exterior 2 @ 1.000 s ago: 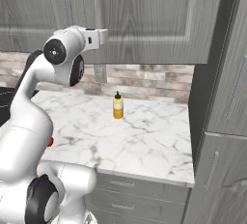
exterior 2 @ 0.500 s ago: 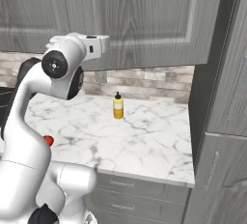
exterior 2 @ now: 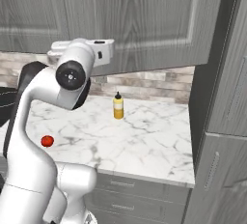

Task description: Pick the pan from the cabinet and place it on the stove. Then turn on the stove burner for the pan.

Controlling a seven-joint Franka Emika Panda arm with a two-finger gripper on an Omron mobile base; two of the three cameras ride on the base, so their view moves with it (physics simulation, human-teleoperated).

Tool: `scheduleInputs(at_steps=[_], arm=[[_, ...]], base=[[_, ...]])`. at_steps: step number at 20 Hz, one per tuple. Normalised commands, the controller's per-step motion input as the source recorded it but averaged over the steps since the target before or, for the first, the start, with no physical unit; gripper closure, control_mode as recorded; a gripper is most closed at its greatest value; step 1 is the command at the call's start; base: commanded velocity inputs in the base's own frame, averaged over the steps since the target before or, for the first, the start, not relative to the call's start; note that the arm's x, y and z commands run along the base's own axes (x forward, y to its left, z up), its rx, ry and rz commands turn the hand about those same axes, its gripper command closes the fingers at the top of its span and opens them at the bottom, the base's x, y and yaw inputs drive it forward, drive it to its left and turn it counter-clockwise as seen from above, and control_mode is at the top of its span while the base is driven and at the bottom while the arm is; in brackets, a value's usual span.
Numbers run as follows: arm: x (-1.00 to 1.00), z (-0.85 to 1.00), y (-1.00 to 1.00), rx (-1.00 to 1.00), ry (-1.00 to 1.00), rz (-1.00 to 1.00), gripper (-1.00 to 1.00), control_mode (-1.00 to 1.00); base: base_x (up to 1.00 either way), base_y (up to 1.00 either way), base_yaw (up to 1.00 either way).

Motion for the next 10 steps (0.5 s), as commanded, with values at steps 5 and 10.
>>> scheduleInputs(at_steps=[5,10], arm=[[-0.53,-0.06,-0.38,0.00,-0.01,0.11,1.00,-1.00],[-0.59,-0.09,-0.37,0.00,-0.01,0.10,-1.00,-1.00]], base=[[0.00,0.00,0.00],[0.00,0.00,0.00]])
